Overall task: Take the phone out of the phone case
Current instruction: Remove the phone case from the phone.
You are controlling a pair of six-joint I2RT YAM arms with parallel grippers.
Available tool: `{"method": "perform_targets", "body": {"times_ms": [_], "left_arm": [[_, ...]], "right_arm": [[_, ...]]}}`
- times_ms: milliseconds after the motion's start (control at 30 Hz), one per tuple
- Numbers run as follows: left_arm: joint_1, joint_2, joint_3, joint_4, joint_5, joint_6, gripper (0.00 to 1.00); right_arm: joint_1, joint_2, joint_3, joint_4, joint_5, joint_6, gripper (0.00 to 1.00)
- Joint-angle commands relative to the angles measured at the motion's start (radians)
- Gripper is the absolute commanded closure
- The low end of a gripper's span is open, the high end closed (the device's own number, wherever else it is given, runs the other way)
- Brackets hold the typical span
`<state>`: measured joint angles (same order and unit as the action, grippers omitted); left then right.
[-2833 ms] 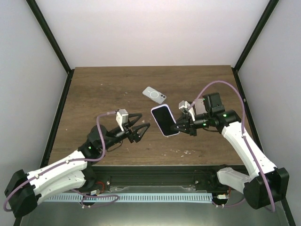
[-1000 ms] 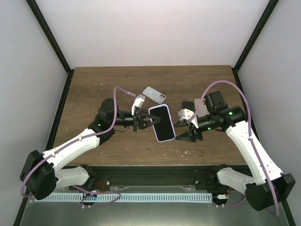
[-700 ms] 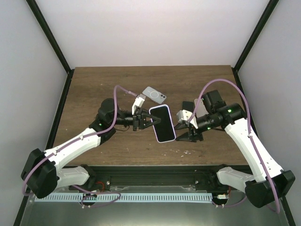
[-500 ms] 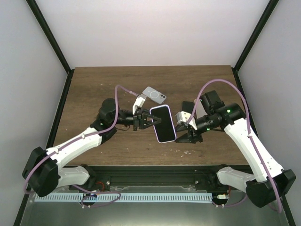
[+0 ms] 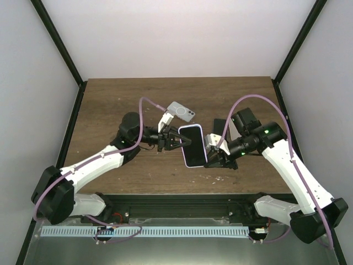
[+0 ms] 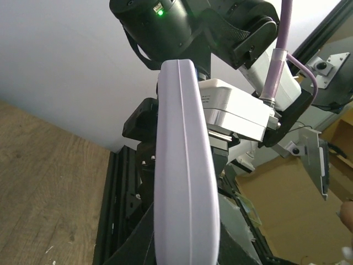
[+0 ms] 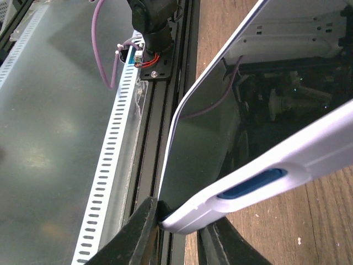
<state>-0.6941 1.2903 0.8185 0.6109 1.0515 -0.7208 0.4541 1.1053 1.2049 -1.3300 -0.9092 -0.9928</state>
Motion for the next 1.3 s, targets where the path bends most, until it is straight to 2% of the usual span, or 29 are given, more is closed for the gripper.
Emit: {"method": "perform_targets", "body": {"times_ms": [0, 100, 400, 900, 1133, 1267], "left_arm": [[-0.003, 0.028, 0.037, 0.096, 0.087, -0.104, 1.00], [-0.004, 0.037, 0.048, 0.092, 0.112, -0.121, 1.00], [-0.013, 0.046, 0.112, -0.099, 0.152, -0.069, 1.00], [-0.050, 0.062, 0.139, -0.147, 0.195, -0.087, 1.00], [-0.071, 0.067, 0.149, -0.180, 0.197, -0.067, 1.00], [-0.081, 0.062, 0.151, -0.215, 0.193, -0.044, 1.00]], "right_arm": [[0.014, -0.020, 0.041, 0.071, 0.043, -0.050, 0.85], [0.018, -0.023, 0.045, 0.098, 0.076, -0.081, 0.86], [0.041, -0.026, 0.056, 0.147, 0.162, -0.160, 0.83], [0.043, -0.081, -0.040, 0.290, 0.269, -0.171, 0.81], [0.042, -0.097, -0.074, 0.367, 0.271, -0.109, 0.80], [0.039, -0.086, -0.075, 0.450, 0.278, 0.013, 0.83]]}}
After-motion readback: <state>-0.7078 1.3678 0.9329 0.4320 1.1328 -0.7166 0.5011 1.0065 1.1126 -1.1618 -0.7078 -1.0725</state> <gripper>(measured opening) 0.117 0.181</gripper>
